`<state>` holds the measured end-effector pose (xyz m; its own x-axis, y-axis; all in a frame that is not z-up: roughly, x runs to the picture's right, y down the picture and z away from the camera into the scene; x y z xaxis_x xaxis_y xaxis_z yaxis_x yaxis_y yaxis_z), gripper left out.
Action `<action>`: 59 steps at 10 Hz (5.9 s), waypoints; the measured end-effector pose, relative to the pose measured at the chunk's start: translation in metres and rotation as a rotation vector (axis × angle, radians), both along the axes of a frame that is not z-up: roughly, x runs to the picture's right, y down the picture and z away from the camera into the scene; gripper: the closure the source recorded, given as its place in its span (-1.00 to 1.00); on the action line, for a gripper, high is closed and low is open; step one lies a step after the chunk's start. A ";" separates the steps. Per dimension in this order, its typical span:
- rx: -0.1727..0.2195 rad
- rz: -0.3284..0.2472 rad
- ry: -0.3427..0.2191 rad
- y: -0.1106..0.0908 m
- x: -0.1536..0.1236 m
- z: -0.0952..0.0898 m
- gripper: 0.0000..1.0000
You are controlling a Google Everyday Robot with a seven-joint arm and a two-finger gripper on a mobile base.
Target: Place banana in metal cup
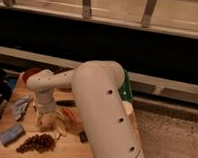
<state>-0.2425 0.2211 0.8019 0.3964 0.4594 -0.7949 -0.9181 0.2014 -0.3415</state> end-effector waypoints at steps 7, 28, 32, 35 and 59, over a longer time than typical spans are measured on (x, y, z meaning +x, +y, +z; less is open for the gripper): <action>-0.021 -0.021 0.055 -0.002 0.018 0.008 -0.04; 0.370 0.104 0.171 -0.161 0.129 -0.053 0.65; 0.363 0.206 0.311 -0.159 0.199 -0.053 0.65; 0.358 0.221 0.332 -0.157 0.206 -0.054 0.65; 0.148 0.303 0.553 -0.097 0.289 -0.051 0.65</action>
